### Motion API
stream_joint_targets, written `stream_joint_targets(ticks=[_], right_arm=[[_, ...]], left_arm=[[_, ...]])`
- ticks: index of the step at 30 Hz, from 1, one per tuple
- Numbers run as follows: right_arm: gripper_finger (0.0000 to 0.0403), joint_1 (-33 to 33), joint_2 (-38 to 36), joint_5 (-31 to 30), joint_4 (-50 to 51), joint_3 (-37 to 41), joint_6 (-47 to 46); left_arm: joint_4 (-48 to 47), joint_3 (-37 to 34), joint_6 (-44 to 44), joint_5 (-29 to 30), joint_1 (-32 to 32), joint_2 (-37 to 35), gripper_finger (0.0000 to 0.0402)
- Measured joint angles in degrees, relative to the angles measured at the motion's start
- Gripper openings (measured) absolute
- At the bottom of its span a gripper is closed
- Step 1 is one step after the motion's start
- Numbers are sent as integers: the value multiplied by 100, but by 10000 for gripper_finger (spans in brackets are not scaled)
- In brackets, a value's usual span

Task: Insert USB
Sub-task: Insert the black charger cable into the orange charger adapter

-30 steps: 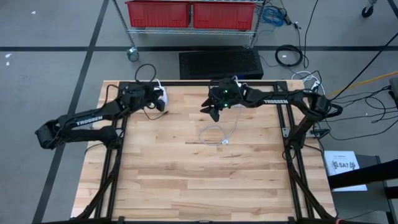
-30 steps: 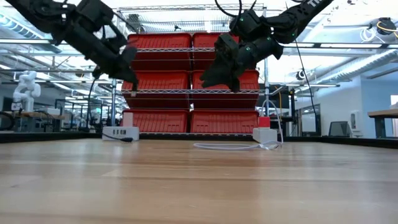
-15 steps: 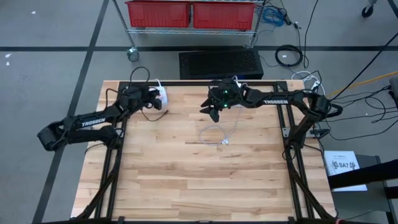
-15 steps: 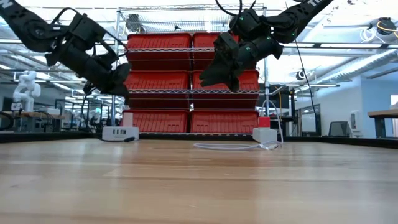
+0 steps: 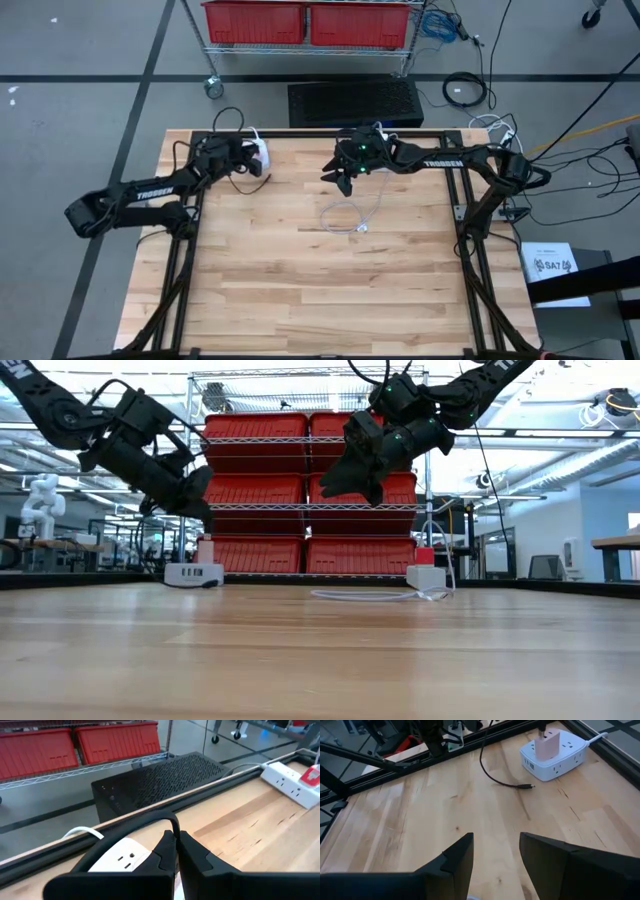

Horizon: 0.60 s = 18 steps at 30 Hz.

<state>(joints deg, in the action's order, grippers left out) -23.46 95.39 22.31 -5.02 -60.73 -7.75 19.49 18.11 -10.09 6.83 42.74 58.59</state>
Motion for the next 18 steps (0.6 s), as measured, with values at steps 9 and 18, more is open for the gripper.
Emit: stream_joint_targets(ticks=[9,18], right_arm=[[151,0,0,2,1,0,24],[151,0,0,2,2,0,28]], left_arm=[[395,8,133,90,0,371,7],[400,9,166,240,0,194,7]])
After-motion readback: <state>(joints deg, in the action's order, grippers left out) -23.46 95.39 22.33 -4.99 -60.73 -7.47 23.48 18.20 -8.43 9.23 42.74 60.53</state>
